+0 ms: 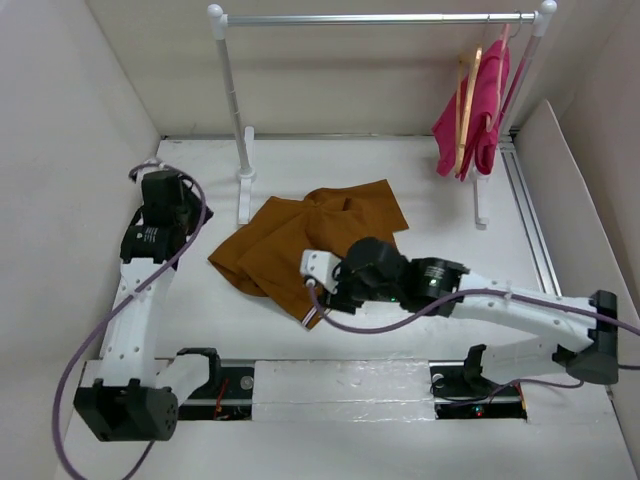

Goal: Place the trousers on the hanger
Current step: Flatten out the trousers at the center of the board.

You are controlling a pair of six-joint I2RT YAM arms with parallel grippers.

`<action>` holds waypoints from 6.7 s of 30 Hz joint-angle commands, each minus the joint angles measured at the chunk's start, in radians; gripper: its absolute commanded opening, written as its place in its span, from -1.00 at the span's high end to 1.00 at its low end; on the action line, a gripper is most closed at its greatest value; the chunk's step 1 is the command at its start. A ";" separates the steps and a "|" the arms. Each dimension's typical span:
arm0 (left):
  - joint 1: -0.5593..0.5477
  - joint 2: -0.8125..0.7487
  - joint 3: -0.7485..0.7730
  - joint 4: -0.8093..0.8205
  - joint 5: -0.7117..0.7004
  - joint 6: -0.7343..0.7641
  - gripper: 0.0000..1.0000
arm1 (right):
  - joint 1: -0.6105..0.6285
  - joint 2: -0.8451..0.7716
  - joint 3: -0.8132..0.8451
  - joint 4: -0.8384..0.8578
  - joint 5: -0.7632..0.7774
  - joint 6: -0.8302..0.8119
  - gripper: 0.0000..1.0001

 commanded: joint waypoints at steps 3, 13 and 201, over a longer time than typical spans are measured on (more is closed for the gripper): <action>0.290 -0.021 -0.250 0.106 0.208 -0.084 -0.15 | 0.068 0.165 -0.066 0.229 0.087 0.031 -0.57; 0.448 0.010 -0.497 0.216 0.311 -0.147 -0.61 | 0.111 0.562 -0.011 0.350 0.122 0.057 -0.71; -0.078 -0.231 0.444 0.076 -0.018 -0.035 -0.08 | 0.092 1.111 0.735 0.367 -0.272 -0.047 1.00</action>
